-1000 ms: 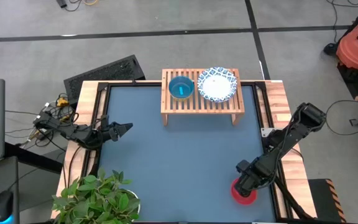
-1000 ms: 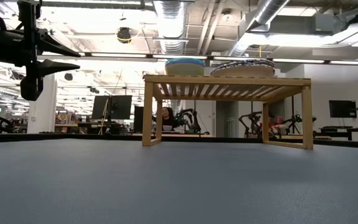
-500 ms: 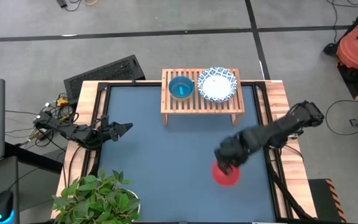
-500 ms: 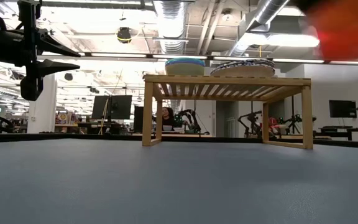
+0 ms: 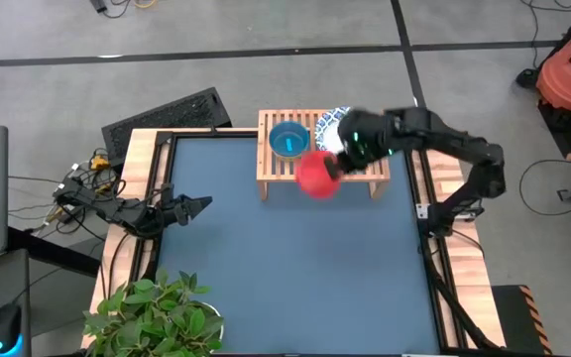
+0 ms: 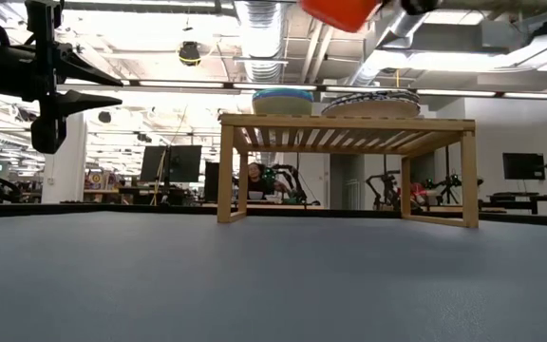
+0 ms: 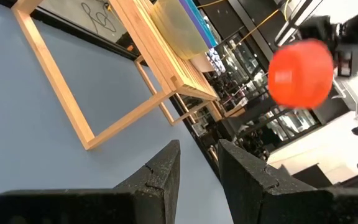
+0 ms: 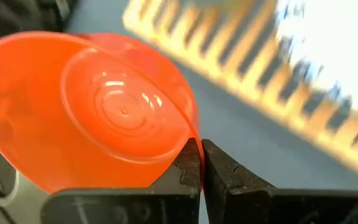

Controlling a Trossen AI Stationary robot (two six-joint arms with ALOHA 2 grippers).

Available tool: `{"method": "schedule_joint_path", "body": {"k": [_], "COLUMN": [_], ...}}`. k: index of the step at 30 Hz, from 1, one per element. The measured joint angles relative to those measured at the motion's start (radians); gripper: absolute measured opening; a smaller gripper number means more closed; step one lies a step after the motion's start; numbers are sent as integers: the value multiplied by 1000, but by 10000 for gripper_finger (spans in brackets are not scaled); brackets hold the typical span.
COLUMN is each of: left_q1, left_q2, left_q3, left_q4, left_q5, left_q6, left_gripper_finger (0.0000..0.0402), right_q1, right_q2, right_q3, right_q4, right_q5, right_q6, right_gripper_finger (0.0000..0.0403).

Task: Place and stack bowls onto a shelf
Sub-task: Stack the orange bowl on top of the blue bowl on the shelf

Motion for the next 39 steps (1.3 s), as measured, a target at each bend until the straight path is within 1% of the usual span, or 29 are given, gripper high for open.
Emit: {"method": "schedule_joint_path", "body": {"k": [4, 8, 11, 18, 24, 30, 35, 39], "left_q1": [0, 0, 0, 0, 0, 0, 0, 0], "left_q2": [0, 0, 0, 0, 0, 0, 0, 0], "left_q3": [0, 0, 0, 0, 0, 0, 0, 0], "left_q4": [0, 1, 0, 0, 0, 0, 0, 0], "left_q5": [0, -1, 0, -2, -2, -3, -26, -39], "left_q6": [-1, -8, -8, -8, -8, -8, -8, -8], "left_gripper_finger": [94, 94, 94, 94, 94, 94, 94, 94], "right_q1": [-110, -198, -249, -339, -363, -363, -363, -369], "right_q2": [56, 144, 221, 388, 462, 475, 475, 475], "right_q3": [84, 162, 228, 370, 422, 422, 423, 423], "right_q4": [55, 134, 170, 157, 93, -20, -20, -21], "right_q5": [26, 22, 2, -67, -93, -95, -94, -95], "right_q6": [-99, -181, -221, -268, -287, -316, -334, -339], "right_gripper_finger": [21, 21, 21, 21, 21, 21, 23, 54]}}
